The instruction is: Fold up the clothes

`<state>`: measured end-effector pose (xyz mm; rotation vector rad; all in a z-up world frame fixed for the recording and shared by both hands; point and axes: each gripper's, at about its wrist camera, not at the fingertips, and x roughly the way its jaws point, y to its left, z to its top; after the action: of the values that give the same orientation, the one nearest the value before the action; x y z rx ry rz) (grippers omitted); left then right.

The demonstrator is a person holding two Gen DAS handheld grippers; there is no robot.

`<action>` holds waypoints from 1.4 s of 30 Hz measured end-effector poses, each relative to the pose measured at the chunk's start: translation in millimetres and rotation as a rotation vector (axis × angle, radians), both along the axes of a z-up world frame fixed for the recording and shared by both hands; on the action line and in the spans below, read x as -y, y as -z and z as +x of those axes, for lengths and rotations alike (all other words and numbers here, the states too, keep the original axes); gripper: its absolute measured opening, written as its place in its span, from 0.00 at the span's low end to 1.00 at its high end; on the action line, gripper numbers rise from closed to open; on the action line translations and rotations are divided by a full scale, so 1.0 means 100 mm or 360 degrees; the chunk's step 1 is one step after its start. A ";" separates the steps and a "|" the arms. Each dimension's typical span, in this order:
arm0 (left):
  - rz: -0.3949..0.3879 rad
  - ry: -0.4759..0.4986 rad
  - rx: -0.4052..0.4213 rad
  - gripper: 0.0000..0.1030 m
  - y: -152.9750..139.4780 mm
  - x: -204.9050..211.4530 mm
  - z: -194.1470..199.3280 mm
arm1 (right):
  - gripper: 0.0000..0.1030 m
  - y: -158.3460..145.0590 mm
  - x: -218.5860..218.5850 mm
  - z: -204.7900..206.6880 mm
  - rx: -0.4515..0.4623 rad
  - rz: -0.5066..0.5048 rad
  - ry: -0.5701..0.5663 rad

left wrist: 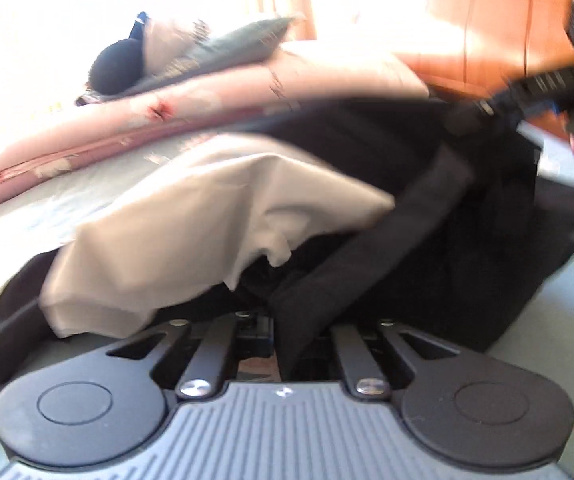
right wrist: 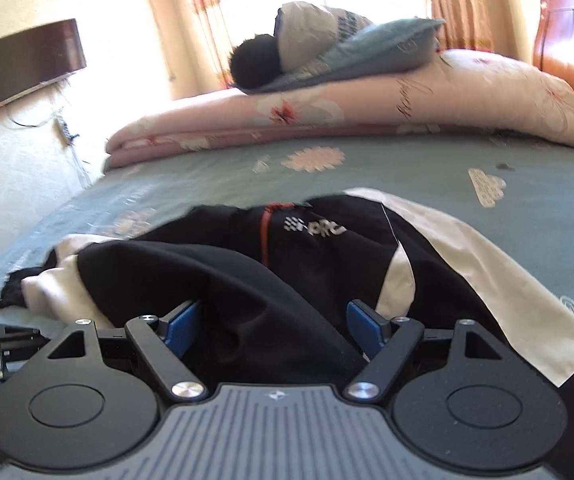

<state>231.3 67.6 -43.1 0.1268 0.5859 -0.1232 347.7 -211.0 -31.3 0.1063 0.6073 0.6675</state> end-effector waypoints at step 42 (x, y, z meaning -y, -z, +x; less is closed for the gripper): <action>-0.0222 -0.1017 -0.0229 0.03 0.01 -2.35 -0.53 | 0.28 0.78 -0.63 0.48 -0.0345 0.0200 -0.0158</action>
<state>177.8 302.9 -44.0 -0.2086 0.7340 0.4498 395.4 -148.0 -108.8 0.2695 0.7823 0.7967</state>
